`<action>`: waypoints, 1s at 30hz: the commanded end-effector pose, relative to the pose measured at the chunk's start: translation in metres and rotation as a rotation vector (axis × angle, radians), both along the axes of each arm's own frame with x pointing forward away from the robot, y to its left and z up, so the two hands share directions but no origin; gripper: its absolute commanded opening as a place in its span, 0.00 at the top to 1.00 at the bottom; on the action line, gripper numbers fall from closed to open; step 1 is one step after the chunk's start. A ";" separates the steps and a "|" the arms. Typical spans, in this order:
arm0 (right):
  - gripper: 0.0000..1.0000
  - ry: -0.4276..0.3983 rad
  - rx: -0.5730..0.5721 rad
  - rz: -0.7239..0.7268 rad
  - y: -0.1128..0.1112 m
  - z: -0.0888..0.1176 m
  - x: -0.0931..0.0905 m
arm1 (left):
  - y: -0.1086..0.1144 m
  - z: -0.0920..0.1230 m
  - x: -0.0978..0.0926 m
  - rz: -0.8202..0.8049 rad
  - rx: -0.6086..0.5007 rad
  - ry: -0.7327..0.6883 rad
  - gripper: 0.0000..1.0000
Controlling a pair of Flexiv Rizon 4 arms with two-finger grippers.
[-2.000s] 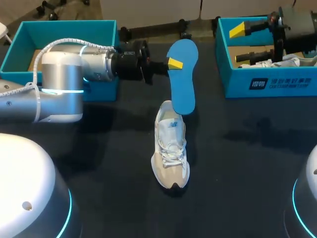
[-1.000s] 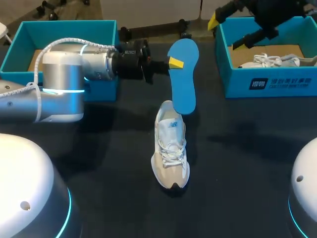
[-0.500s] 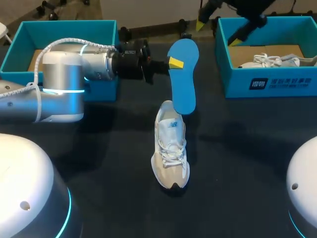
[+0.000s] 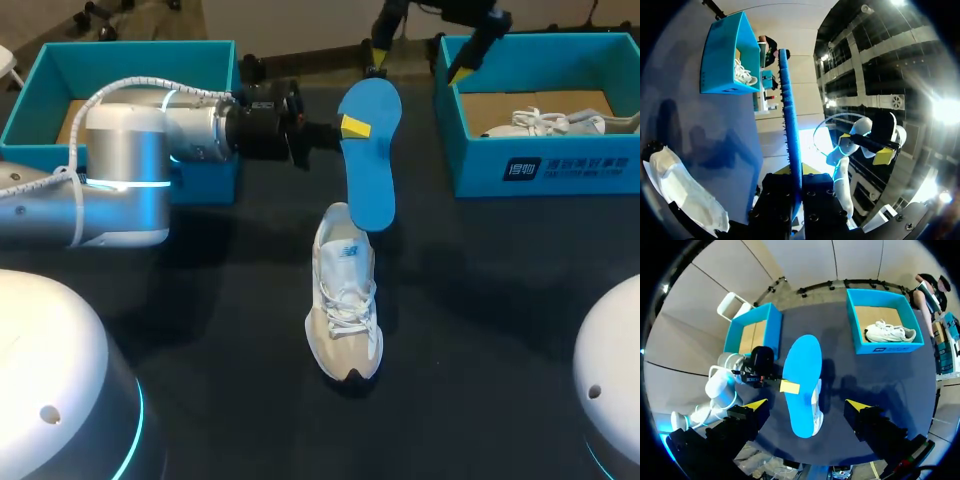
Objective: Take the shoe out of the shoebox, open the shoe tongue, remove and reinsert the insole, then place the shoe into the shoebox
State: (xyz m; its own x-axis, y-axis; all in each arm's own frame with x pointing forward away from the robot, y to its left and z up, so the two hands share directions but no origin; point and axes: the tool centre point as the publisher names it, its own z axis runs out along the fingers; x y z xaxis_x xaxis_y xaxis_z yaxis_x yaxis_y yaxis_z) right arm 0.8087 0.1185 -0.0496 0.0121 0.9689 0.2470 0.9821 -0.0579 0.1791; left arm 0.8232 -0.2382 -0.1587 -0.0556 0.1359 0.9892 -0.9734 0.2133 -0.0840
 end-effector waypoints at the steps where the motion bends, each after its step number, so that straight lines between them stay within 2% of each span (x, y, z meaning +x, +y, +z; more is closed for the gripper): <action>1: 0.00 0.017 -0.117 -0.016 0.011 -0.002 0.006 | 0.000 0.000 -0.001 0.002 0.001 -0.001 1.00; 12: 0.00 0.025 -0.097 0.018 0.020 -0.004 0.011 | 0.000 0.000 -0.001 0.002 0.001 -0.001 1.00; 30: 0.00 0.025 -0.097 0.018 0.020 -0.004 0.011 | 0.000 0.000 -0.001 0.002 0.001 -0.001 1.00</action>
State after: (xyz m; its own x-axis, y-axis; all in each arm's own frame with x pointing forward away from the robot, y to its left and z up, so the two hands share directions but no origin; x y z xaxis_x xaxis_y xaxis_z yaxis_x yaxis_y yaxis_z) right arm 0.8195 0.1388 -0.0536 -0.0008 0.9885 0.1511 0.9870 -0.0235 0.1592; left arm 0.8232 -0.2383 -0.1587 -0.0556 0.1361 0.9891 -0.9734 0.2132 -0.0841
